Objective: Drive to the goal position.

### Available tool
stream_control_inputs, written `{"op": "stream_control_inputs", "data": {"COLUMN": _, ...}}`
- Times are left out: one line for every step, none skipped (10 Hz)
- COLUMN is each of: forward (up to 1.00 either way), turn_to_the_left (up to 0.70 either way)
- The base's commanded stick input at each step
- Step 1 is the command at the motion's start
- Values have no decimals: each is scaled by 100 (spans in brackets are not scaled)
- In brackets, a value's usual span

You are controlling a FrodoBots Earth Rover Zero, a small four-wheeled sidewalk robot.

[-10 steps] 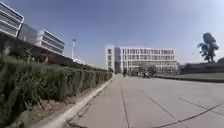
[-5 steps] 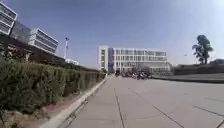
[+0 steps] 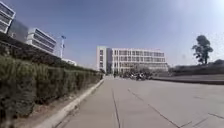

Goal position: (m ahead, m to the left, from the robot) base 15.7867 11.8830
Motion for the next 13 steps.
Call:
{"op": "stream_control_inputs", "data": {"forward": 100, "turn_to_the_left": 0}}
{"op": "stream_control_inputs", "data": {"forward": 100, "turn_to_the_left": 2}}
{"op": "stream_control_inputs", "data": {"forward": 100, "turn_to_the_left": 3}}
{"op": "stream_control_inputs", "data": {"forward": 100, "turn_to_the_left": 3}}
{"op": "stream_control_inputs", "data": {"forward": 100, "turn_to_the_left": 3}}
{"op": "stream_control_inputs", "data": {"forward": 100, "turn_to_the_left": 0}}
{"op": "stream_control_inputs", "data": {"forward": 100, "turn_to_the_left": 0}}
{"op": "stream_control_inputs", "data": {"forward": 100, "turn_to_the_left": 1}}
{"op": "stream_control_inputs", "data": {"forward": 100, "turn_to_the_left": 7}}
{"op": "stream_control_inputs", "data": {"forward": 100, "turn_to_the_left": 13}}
{"op": "stream_control_inputs", "data": {"forward": 100, "turn_to_the_left": 21}}
{"op": "stream_control_inputs", "data": {"forward": 100, "turn_to_the_left": 19}}
{"op": "stream_control_inputs", "data": {"forward": 100, "turn_to_the_left": 10}}
